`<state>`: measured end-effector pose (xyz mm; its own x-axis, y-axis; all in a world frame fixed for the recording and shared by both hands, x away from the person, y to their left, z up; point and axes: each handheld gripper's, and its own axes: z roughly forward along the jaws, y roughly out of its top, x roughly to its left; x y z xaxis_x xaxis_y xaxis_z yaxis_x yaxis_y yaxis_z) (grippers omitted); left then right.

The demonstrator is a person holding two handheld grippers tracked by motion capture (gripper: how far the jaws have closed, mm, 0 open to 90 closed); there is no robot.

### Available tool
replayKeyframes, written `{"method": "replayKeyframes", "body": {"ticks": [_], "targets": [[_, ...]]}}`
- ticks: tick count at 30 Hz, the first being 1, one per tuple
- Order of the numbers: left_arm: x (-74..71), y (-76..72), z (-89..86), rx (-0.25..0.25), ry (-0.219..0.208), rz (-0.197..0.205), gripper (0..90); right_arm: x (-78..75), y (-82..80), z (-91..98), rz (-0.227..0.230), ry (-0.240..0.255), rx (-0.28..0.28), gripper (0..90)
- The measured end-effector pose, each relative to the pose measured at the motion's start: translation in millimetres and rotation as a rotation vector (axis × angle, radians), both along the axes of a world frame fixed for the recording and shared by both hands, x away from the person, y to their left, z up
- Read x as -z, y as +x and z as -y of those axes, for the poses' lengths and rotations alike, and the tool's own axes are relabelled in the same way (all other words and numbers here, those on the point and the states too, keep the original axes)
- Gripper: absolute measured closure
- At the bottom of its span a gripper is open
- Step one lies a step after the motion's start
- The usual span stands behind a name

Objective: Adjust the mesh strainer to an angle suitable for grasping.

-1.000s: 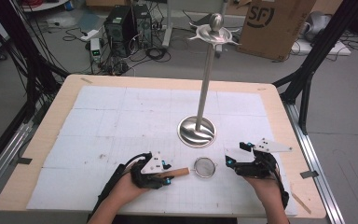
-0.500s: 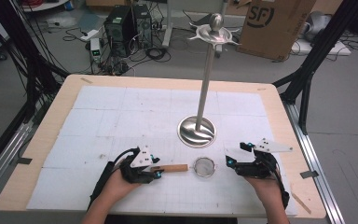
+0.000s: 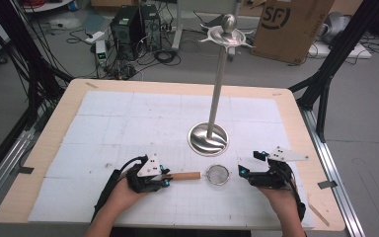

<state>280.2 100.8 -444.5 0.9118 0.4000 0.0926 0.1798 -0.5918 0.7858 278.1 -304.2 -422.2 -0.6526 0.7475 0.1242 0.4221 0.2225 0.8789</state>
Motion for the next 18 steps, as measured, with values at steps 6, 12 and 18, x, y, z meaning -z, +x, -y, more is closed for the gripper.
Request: {"method": "replayKeyframes", "body": {"ticks": [6,12,18], "targets": [[-0.4,-0.8,8.2,0.032,0.009,0.012,69.9,0.3,0.2,0.0,-0.001,-0.002,-0.001,14.5],[0.4,-5.3,26.3,0.081,0.013,0.018,70.3,0.1,0.1,0.8,0.003,0.001,0.0,14.5],[2.8,-7.1,38.9,0.113,0.033,0.023,70.7,-0.3,-0.4,2.0,0.004,0.004,0.002,14.5]]}}
